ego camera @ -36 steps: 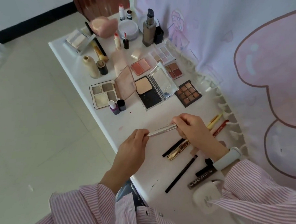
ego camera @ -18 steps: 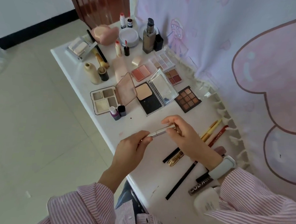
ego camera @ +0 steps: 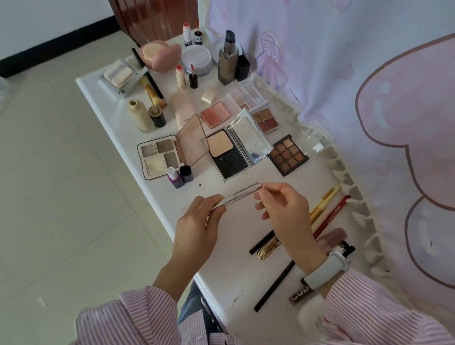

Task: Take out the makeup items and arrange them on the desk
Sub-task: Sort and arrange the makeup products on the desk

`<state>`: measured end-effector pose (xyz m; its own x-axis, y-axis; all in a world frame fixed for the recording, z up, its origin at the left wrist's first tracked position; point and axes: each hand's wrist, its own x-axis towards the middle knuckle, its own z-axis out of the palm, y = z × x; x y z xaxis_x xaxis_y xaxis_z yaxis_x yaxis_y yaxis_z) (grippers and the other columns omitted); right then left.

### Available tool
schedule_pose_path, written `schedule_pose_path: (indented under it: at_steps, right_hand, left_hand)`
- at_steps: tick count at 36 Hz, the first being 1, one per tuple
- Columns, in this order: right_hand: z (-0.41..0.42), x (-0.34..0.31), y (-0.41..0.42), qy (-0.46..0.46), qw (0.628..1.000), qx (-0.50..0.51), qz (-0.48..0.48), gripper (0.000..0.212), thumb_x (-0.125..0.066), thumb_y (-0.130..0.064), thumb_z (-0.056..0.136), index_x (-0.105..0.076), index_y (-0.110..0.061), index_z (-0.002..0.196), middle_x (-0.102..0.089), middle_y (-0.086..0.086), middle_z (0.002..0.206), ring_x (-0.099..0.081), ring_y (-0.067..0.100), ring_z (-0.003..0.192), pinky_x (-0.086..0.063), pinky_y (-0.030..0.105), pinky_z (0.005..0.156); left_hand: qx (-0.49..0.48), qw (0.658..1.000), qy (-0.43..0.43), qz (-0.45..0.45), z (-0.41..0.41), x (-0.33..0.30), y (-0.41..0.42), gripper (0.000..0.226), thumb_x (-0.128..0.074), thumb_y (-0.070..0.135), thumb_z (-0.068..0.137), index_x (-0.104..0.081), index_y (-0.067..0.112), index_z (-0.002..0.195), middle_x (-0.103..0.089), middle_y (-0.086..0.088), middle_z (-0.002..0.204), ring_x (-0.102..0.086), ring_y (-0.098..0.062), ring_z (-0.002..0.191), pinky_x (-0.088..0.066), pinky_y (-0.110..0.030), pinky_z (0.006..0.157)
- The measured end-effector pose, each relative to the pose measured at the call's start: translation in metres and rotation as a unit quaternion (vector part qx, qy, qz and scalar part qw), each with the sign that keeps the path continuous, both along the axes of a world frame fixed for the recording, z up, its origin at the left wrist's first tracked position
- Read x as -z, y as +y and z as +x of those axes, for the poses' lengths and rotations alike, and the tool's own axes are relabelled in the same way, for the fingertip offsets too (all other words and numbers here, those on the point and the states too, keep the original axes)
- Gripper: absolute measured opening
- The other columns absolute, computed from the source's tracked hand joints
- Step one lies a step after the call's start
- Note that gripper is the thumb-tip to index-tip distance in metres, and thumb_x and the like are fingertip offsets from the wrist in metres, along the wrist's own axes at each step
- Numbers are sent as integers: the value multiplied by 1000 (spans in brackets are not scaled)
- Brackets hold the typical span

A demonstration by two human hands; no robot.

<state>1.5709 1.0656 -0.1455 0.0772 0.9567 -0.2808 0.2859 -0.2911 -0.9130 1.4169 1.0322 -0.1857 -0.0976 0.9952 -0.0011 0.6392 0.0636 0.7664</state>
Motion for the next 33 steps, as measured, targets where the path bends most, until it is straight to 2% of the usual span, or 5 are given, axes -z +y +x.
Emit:
schedule_pose_path:
  at_steps: [11,18,21,26,33]
  right_hand:
    - [1,-1,14,34,997,-10,-70,14,-54,-26,91,-46,-14,95,-54,4,64,-45,8,50,-39,16,48]
    - [17,-10,23,20,984,-162,-77,8,-46,-9,94,-51,-13,100,-57,5,87,-52,8,62,-44,19,55]
    - [20,-14,27,-72,961,-256,-71,15,-46,-29,94,-54,-17,97,-62,4,86,-50,7,58,-42,16,54]
    - [23,-17,33,-177,868,-450,-113,25,-39,-27,98,-60,-17,106,-50,-7,68,-39,5,54,-34,16,52]
    - [48,-22,49,-312,833,-456,-39,12,-41,-27,97,-52,-27,99,-50,-14,90,-48,5,87,-42,25,84]
  left_hand:
    - [63,998,-2,25,-2,-5,2,35,-47,33,91,-67,9,107,-55,4,79,-47,-7,67,-35,-8,58]
    - [63,996,-47,-44,-9,-8,1,44,-33,46,95,-58,13,109,-59,-8,69,-52,-17,58,-36,-16,55]
    - [89,994,-36,-41,-13,-9,3,42,-43,47,92,-64,12,101,-54,3,58,-48,-12,51,-32,-15,49]
    - [143,988,-10,-53,-19,-10,7,49,-46,55,75,-69,14,86,-42,19,52,-45,-4,47,-35,-11,51]
    - [151,984,-4,-91,-35,-3,2,25,-41,48,85,-48,30,69,-46,11,65,-44,-7,59,-34,-19,57]
